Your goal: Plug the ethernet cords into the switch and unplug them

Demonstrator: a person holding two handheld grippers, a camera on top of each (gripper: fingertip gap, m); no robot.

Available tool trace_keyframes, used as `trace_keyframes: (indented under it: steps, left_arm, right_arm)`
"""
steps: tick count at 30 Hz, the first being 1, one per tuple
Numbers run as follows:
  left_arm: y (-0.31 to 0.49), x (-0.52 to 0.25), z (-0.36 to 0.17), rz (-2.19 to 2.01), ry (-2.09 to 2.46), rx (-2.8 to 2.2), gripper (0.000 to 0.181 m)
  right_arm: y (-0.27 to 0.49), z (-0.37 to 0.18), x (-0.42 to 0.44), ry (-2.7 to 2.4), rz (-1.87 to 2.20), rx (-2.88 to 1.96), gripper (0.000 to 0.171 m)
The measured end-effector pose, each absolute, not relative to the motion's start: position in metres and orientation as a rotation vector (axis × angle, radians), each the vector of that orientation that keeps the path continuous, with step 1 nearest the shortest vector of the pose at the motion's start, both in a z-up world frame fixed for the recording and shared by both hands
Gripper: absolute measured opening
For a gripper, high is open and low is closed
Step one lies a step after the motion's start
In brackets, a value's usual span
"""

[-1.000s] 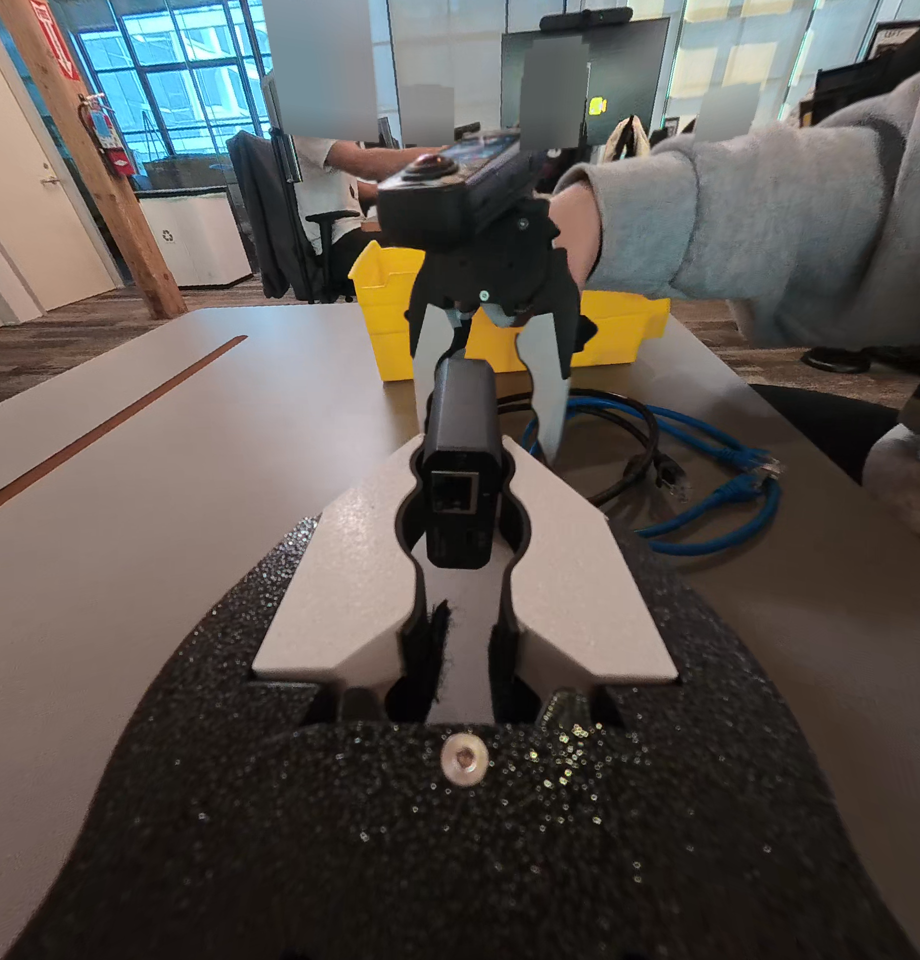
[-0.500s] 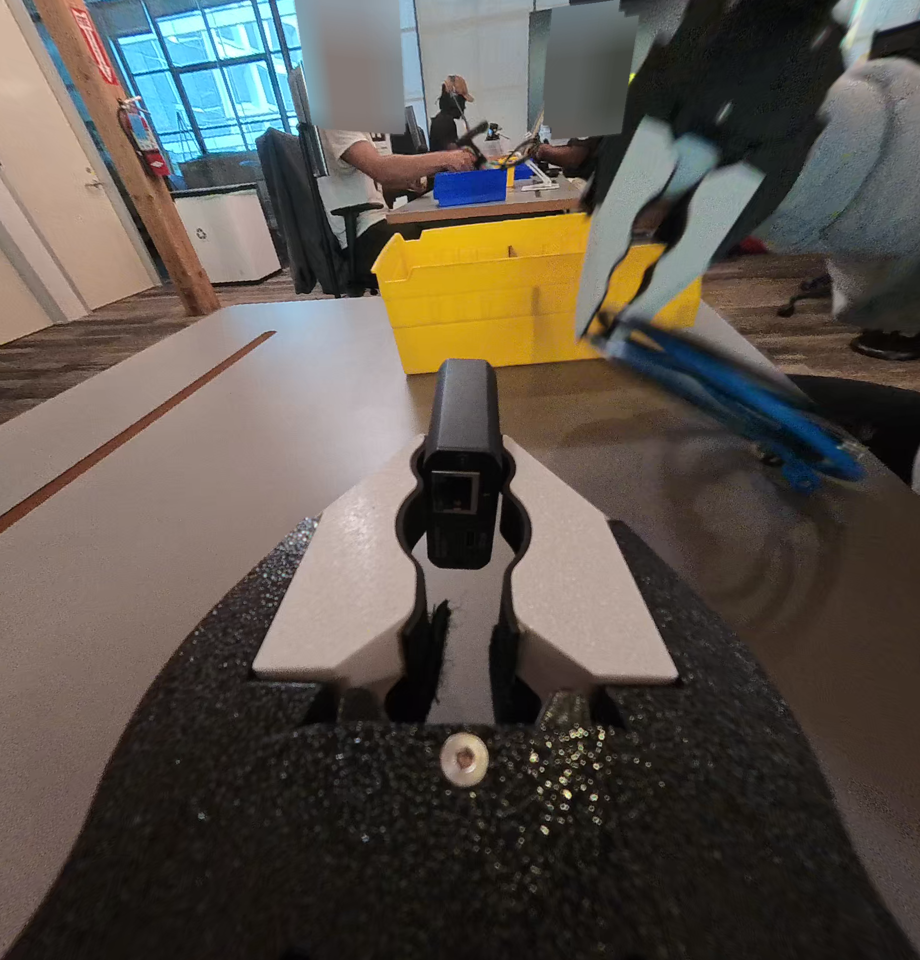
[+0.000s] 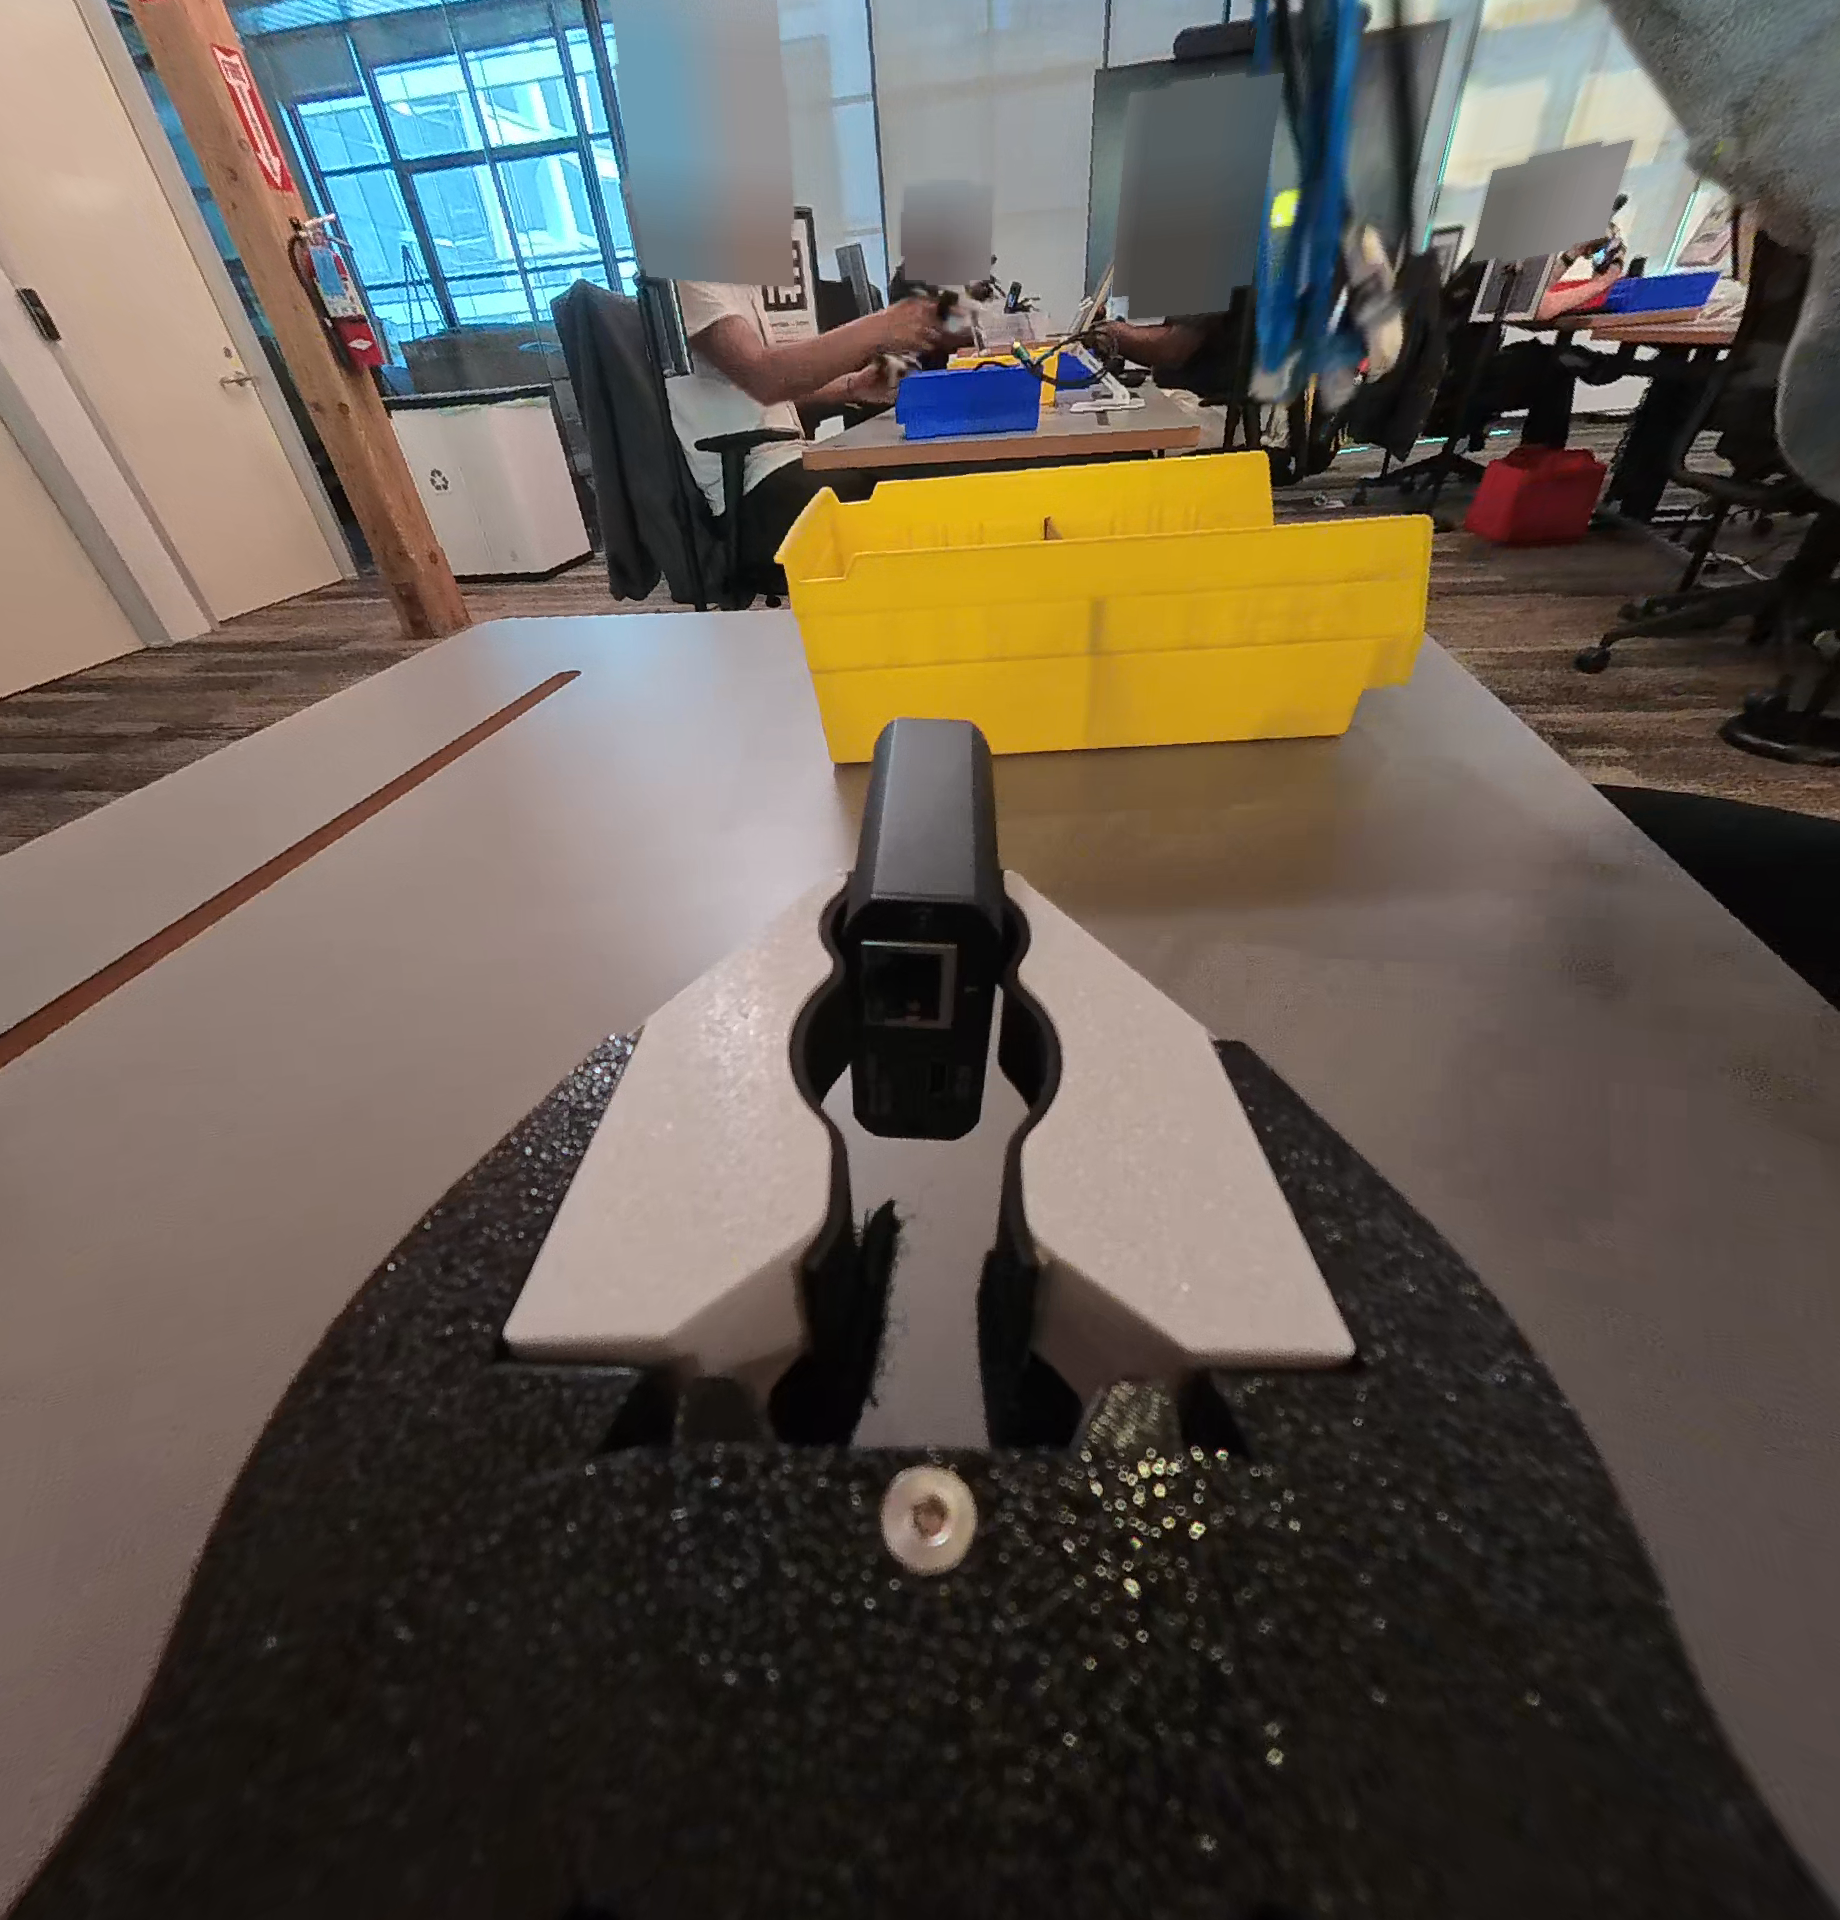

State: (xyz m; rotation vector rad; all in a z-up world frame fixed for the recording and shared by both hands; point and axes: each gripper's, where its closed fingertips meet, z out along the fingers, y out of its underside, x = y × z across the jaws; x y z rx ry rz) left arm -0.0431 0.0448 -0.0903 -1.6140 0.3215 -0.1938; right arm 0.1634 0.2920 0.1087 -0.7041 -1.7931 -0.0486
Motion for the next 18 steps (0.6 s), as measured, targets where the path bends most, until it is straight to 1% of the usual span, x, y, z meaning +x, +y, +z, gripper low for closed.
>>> trace_keyframes:
  steps: [4, 9, 14, 17, 18]
  left_arm:
    - [0.045, -0.044, -0.091, -0.197, 0.318, -1.616, 0.021]
    - [0.045, -0.041, -0.093, -0.200, 0.330, -1.626, 0.021]
    - [0.045, -0.040, -0.093, -0.203, 0.333, -1.628, 0.021]
    - [0.045, -0.040, -0.092, -0.202, 0.332, -1.625, 0.021]
    - [0.045, -0.040, -0.092, -0.199, 0.331, -1.623, 0.021]
  right_arm:
    - [0.342, 0.052, 0.170, -1.921, -0.259, -0.771, 0.008]
    - [0.359, -0.021, 0.170, -2.143, -0.321, -0.805, 0.008]
    - [0.354, -0.063, 0.157, -2.287, -0.223, -0.854, 0.008]
    - [0.354, -0.080, 0.152, -2.338, -0.216, -0.916, 0.009]
    - [0.354, -0.081, 0.152, -2.354, -0.214, -0.948, 0.014]
